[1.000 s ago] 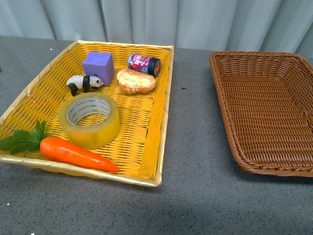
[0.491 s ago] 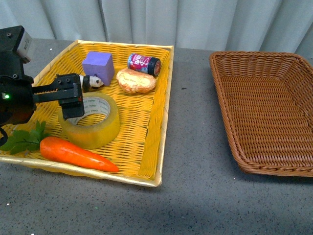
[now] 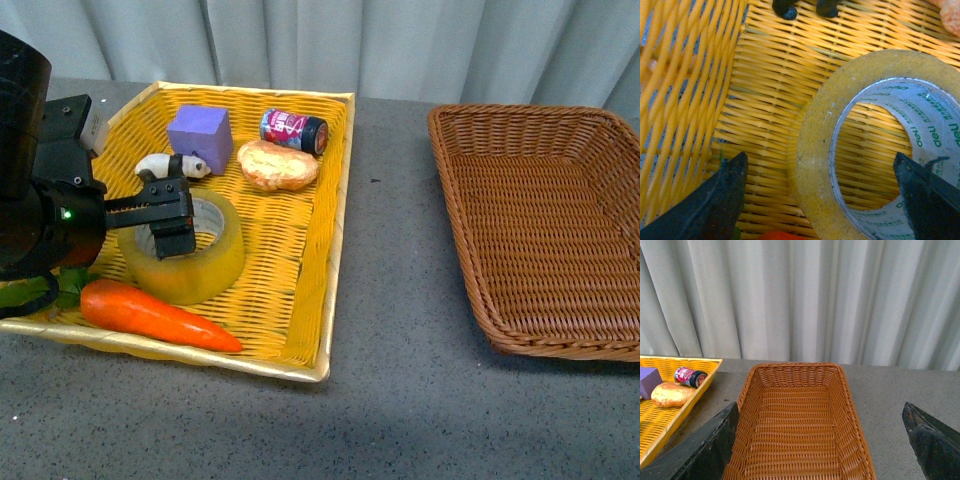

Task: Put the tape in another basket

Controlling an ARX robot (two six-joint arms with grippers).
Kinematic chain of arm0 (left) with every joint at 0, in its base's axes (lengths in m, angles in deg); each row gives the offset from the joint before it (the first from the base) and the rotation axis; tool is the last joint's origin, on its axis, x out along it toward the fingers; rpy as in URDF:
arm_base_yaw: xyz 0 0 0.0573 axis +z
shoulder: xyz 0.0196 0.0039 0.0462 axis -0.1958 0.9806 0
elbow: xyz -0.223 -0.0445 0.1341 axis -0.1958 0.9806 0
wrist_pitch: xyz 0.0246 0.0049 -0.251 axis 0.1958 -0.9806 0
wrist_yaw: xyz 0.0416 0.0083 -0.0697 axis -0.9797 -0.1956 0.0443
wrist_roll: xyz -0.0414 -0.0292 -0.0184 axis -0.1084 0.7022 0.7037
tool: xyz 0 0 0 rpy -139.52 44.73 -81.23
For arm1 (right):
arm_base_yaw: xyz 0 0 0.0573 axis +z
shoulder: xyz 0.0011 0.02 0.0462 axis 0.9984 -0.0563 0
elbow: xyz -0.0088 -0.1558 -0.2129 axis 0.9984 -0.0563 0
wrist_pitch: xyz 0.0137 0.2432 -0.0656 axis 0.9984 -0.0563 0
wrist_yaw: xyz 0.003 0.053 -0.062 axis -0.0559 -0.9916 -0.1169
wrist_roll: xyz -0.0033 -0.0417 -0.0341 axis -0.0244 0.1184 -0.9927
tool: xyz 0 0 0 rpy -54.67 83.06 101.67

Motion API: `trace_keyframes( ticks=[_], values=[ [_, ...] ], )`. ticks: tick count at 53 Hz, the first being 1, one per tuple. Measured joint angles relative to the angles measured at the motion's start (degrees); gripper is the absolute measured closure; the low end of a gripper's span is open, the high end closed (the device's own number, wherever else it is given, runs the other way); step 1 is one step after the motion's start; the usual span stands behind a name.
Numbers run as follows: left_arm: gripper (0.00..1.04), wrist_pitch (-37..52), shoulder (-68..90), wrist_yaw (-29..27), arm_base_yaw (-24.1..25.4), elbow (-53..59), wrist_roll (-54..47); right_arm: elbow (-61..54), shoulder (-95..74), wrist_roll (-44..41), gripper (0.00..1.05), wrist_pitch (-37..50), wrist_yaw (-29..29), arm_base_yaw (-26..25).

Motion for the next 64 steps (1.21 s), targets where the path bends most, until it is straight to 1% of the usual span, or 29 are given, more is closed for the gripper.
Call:
trace_keyframes(
  ticks=[5, 6, 7, 13, 18, 22, 25, 36, 42, 45, 48, 55, 64],
  values=[
    [0.40, -0.3, 0.4, 0.0, 0.0, -0.3, 0.3, 0.0, 0.0, 0.0, 0.09, 0.0, 0.0, 0.0],
    [0.41, -0.4, 0.4, 0.0, 0.0, -0.3, 0.3, 0.0, 0.0, 0.0, 0.09, 0.0, 0.0, 0.0],
    [0.46, -0.4, 0.4, 0.0, 0.0, -0.3, 0.3, 0.0, 0.0, 0.0, 0.09, 0.0, 0.0, 0.0],
    [0.65, -0.7, 0.3, 0.6, -0.1, -0.5, 0.7, 0.0, 0.0, 0.0, 0.09, 0.0, 0.0, 0.0],
    [0.78, -0.9, 0.0, 0.3, -0.3, -0.7, 1.1, 0.0, 0.0, 0.0, 0.09, 0.0, 0.0, 0.0],
    [0.85, -1.4, -0.4, 0.9, -0.5, -0.6, 1.2, 0.0, 0.0, 0.0, 0.09, 0.0, 0.0, 0.0],
    [0.87, -1.6, -0.9, 0.9, -0.9, -0.6, 1.4, 0.0, 0.0, 0.0, 0.09, 0.0, 0.0, 0.0],
    [0.87, -2.3, -5.2, 1.6, -3.1, -0.9, 2.4, 0.0, 0.0, 0.0, 0.09, 0.0, 0.0, 0.0],
    [0.88, -1.4, -7.8, 1.6, -6.4, -2.3, 1.4, 0.0, 0.0, 0.0, 0.09, 0.0, 0.0, 0.0],
    [0.88, -0.9, -8.5, 1.6, -8.8, -3.5, -0.3, 0.0, 0.0, 0.0, 0.09, 0.0, 0.0, 0.0],
    [0.88, -1.0, -8.6, 1.5, -12.3, -5.3, -1.9, 0.0, 0.0, 0.0, 0.09, 0.0, 0.0, 0.0],
    [0.88, -2.0, -7.1, 0.9, -17.0, -8.8, -3.5, 0.0, 0.0, 0.0, 0.09, 0.0, 0.0, 0.0],
    [0.88, -3.2, -4.4, -0.4, -19.9, -12.5, -4.5, 0.0, 0.0, 0.0, 0.09, 0.0, 0.0, 0.0]
  ],
)
